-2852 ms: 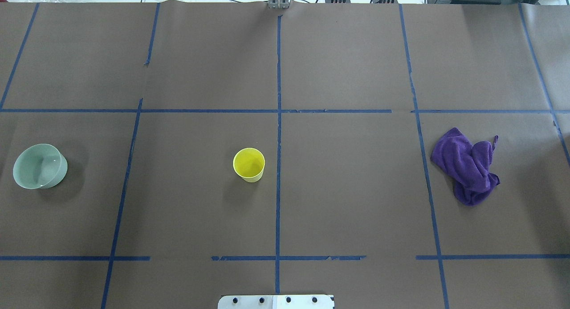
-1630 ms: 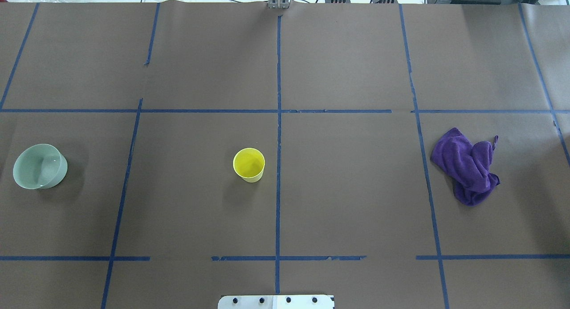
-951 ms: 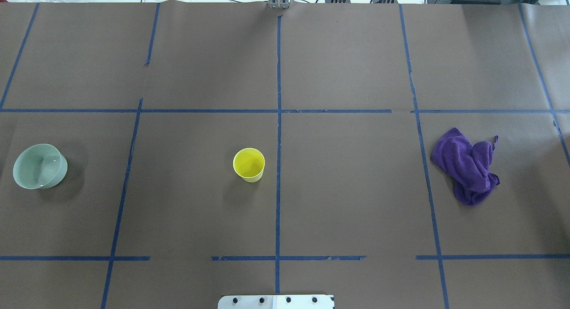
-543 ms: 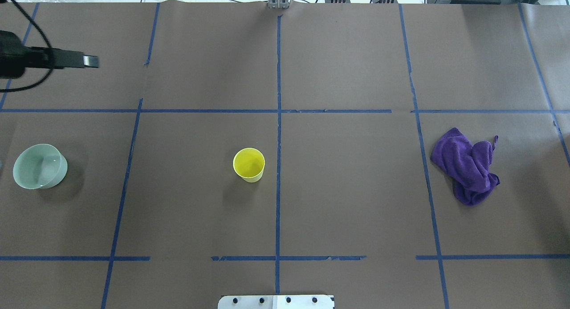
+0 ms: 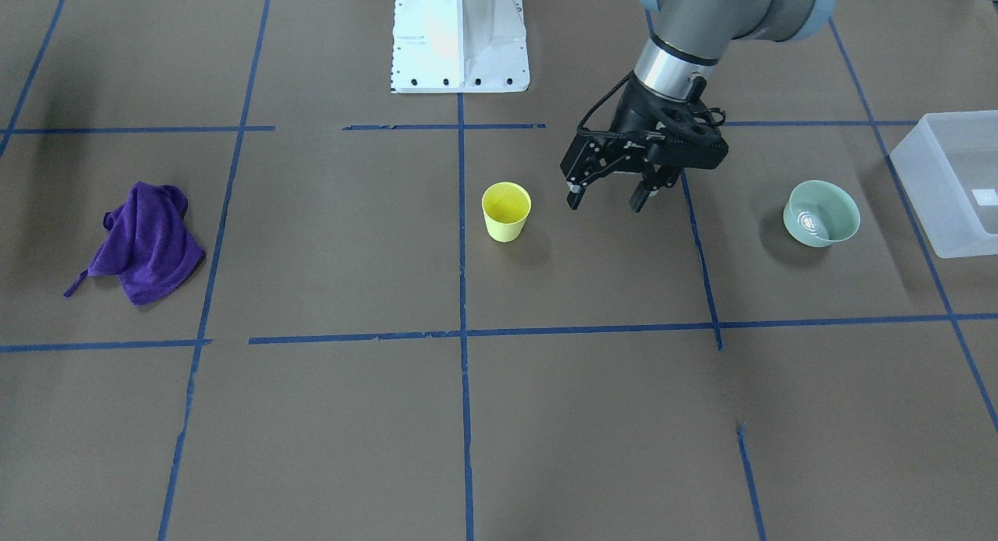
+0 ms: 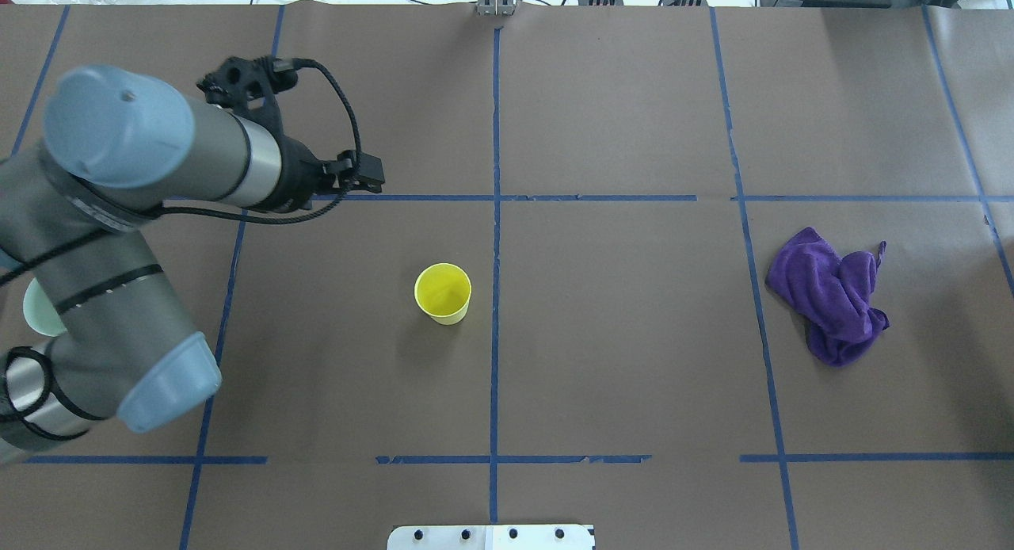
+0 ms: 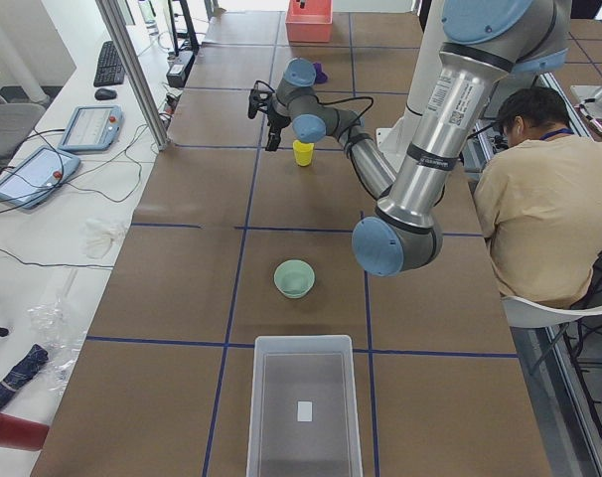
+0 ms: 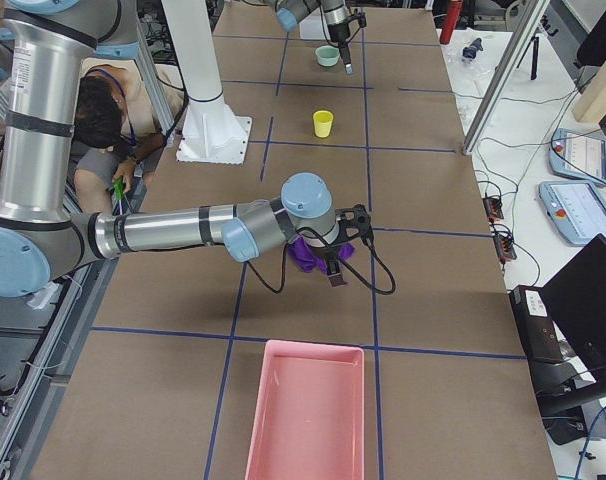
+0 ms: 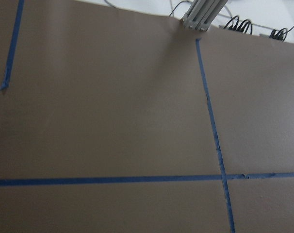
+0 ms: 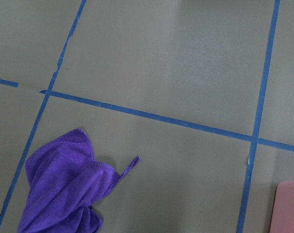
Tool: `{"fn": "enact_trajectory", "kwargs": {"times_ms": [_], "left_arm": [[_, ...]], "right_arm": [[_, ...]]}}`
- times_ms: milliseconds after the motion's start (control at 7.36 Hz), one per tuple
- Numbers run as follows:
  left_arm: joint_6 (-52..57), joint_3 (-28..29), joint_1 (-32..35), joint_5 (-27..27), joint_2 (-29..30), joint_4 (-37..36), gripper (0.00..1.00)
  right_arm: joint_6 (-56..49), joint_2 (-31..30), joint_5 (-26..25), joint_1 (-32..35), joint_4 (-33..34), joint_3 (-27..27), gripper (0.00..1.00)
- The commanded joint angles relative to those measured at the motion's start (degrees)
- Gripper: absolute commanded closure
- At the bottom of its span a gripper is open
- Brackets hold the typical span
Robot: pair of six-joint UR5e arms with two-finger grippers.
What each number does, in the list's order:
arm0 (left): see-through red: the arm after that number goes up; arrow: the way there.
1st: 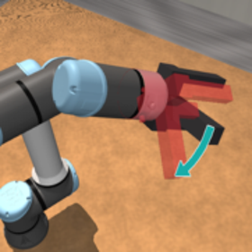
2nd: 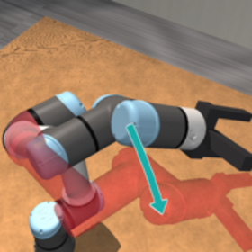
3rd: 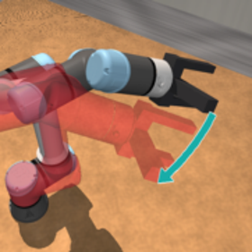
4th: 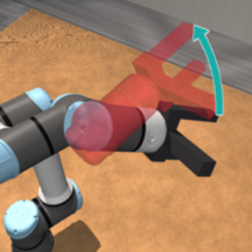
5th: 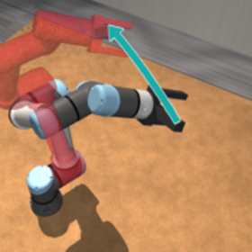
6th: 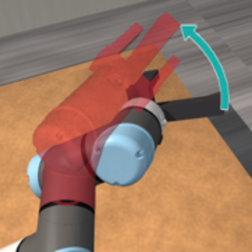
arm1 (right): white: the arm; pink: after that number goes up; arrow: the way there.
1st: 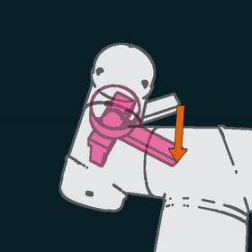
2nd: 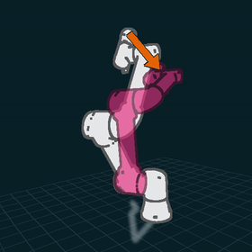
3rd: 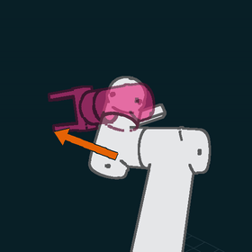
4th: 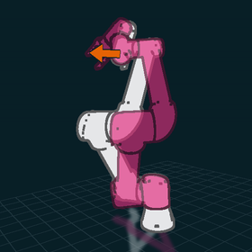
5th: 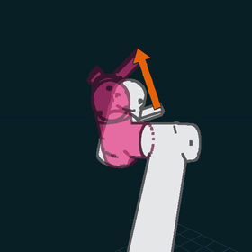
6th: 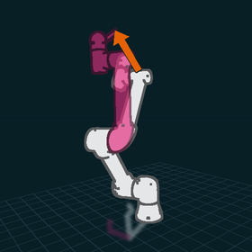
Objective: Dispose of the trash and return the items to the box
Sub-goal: 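Reach the left gripper over the yellow cup and grasp it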
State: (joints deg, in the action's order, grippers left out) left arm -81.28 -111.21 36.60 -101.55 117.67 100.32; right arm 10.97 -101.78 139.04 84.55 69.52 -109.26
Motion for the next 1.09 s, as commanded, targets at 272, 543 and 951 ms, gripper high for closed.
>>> {"fn": "enact_trajectory", "kwargs": {"times_ms": [272,543,951], "left_arm": [[-16.44,4.68,-10.75,8.83,2.38,-2.14,0.3],[-16.8,7.32,-11.47,8.83,2.91,-2.06,0.36],[-16.89,7.41,-13.83,8.74,4.31,-2.05,0.5]], "right_arm": [[-0.07,0.0,0.0,0.0,0.0,0.19,0.0],[-0.07,-0.09,0.0,0.0,0.0,0.18,0.0],[-0.07,-0.35,0.0,0.0,0.0,0.18,0.0]]}}
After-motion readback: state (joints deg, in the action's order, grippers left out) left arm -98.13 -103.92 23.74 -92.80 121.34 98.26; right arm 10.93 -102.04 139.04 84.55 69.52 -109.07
